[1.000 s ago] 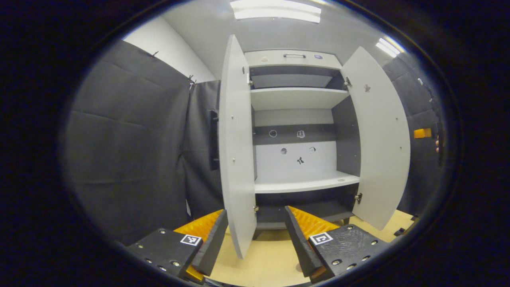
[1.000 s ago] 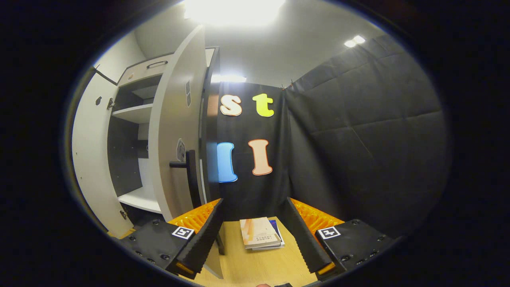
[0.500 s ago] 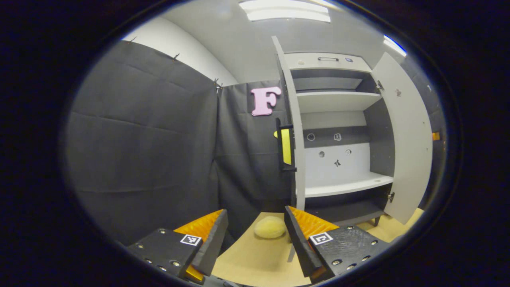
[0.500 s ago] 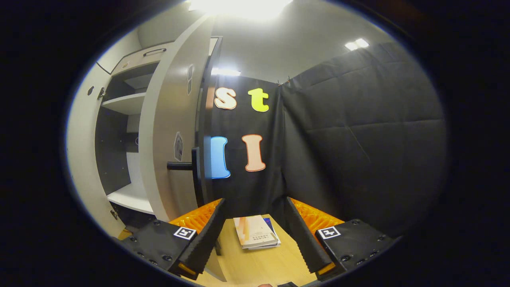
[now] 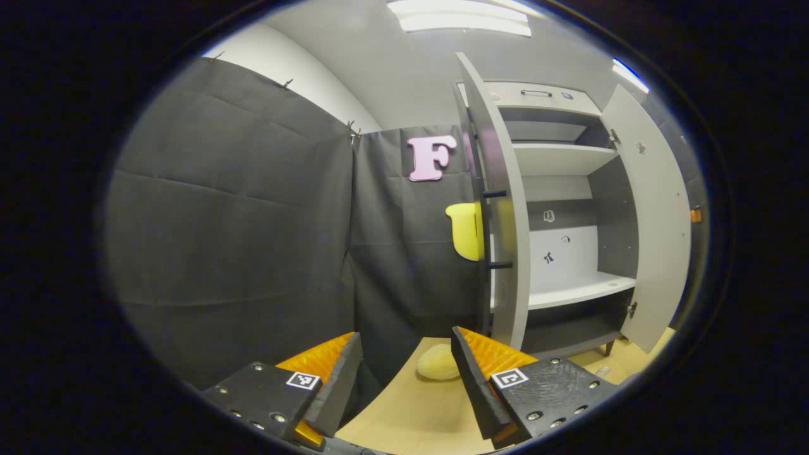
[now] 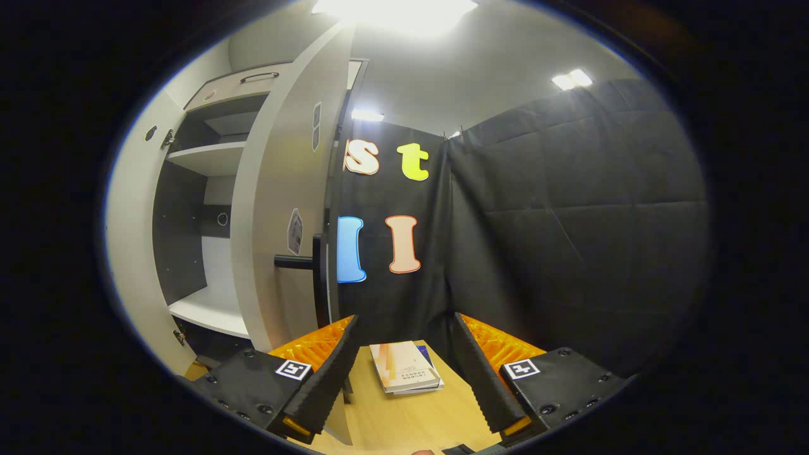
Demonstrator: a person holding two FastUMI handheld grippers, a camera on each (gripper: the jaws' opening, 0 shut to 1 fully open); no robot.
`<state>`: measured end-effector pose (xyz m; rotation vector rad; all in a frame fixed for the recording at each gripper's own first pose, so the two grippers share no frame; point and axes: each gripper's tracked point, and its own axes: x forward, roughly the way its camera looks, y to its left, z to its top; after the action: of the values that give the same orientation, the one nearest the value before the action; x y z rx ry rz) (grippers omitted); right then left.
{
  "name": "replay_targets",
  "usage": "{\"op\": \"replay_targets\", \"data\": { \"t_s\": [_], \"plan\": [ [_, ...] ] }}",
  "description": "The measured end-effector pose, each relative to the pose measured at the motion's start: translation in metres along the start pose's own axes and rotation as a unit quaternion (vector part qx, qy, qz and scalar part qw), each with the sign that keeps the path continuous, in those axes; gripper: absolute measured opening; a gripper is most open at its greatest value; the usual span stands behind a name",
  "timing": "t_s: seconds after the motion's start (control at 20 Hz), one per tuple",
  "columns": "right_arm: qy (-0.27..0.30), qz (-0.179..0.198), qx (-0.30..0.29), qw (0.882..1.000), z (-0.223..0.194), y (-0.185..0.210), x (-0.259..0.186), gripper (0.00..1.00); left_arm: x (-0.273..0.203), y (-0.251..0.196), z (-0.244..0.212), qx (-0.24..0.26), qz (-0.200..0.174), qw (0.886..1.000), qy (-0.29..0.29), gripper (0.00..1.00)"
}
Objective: Grasp the bottle in the cabinet with the left hand and place it on the coaster, then close the right door with the right hand and the left door with the left hand.
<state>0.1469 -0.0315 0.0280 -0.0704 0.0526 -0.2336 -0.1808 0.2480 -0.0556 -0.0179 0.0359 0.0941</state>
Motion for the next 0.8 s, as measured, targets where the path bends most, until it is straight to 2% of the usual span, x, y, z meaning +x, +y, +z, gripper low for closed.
{"op": "replay_targets", "data": {
  "t_s": [0.35,0.4,0.5,0.6,0.7,0.75,0.8],
  "plan": [
    [0.000,0.007,-0.002,1.000,0.001,0.031,-0.012,0.94,0.014,0.016,-0.012,-0.011,-0.015,1.000,0.004,0.84],
    [0.000,0.009,0.000,1.000,0.000,0.037,-0.014,0.92,0.016,0.018,-0.013,-0.013,-0.016,1.000,0.004,0.84],
    [-0.002,0.015,0.002,1.000,0.001,0.048,-0.016,0.95,0.021,0.024,-0.014,-0.017,-0.016,1.000,0.006,0.84],
    [-0.003,0.022,0.005,1.000,0.001,0.058,-0.017,0.92,0.021,0.028,-0.016,-0.018,-0.016,1.000,0.007,0.84],
    [-0.005,0.027,0.012,1.000,0.002,0.066,-0.017,0.95,0.023,0.033,-0.018,-0.018,-0.015,1.000,0.005,0.84],
    [-0.005,0.031,0.013,0.999,0.002,0.071,-0.017,0.92,0.024,0.036,-0.018,-0.018,-0.015,1.000,0.005,0.84],
    [-0.006,0.034,0.014,0.999,0.002,0.075,-0.017,0.95,0.024,0.038,-0.019,-0.018,-0.014,1.000,0.005,0.84]
  ]
}}
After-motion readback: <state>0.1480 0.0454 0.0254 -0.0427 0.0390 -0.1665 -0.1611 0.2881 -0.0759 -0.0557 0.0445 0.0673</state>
